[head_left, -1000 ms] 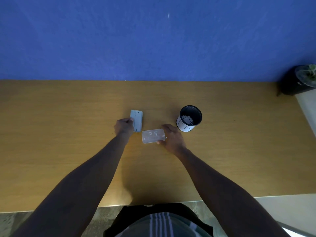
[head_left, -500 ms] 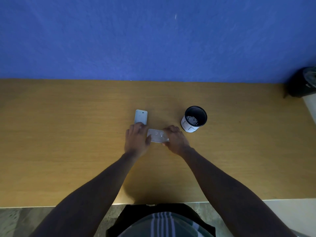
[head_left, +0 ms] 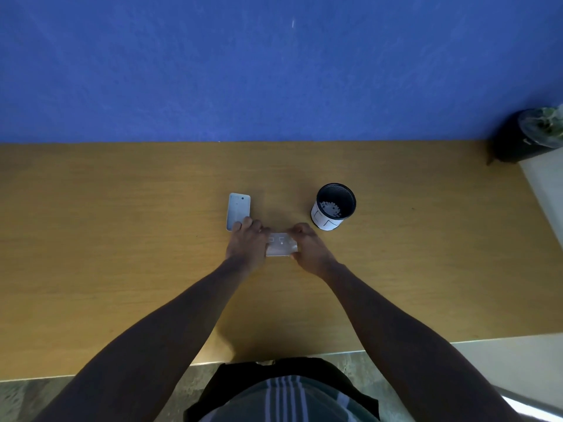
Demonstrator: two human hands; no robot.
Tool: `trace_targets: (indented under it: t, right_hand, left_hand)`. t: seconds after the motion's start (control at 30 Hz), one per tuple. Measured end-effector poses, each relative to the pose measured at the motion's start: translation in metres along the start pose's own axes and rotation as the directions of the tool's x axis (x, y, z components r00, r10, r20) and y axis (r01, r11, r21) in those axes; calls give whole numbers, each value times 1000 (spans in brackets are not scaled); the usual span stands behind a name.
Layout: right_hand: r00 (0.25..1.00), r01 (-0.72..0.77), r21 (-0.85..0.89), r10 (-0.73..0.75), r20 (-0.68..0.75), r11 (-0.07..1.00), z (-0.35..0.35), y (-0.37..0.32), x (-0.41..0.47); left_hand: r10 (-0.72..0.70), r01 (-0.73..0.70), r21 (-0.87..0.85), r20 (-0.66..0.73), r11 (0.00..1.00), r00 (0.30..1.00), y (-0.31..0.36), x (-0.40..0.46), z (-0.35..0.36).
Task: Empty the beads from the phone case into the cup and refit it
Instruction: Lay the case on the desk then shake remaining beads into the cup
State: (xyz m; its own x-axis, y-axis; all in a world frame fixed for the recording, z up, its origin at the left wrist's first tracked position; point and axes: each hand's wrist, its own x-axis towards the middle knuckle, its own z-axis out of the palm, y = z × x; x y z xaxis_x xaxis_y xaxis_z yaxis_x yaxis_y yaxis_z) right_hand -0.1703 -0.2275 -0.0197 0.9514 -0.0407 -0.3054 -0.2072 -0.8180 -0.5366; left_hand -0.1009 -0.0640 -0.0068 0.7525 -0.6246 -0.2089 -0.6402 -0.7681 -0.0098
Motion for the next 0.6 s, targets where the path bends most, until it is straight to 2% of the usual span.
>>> trace_targets:
  t: [0.17,0.3,0.43,0.6]
  right_hand:
    - [999,0,29,1,-35,1000,-2,3,-4]
    - [990,-20,80,30,-136,997,-4,10,-9]
    - [974,-84,99,103,-200,992,3,21,-12]
    - [969,-87,111,110,-220,990,4,20,-6]
  left_hand:
    - [-23,23,-4,19,1000,1000,0,8,0]
    - [-33,34,-57,24,998,999,-1,12,-1]
    - [-92,92,-195,7,976,996,-1,9,-3]
    - [-203,197,-421,33,885,979,-6,0,5]
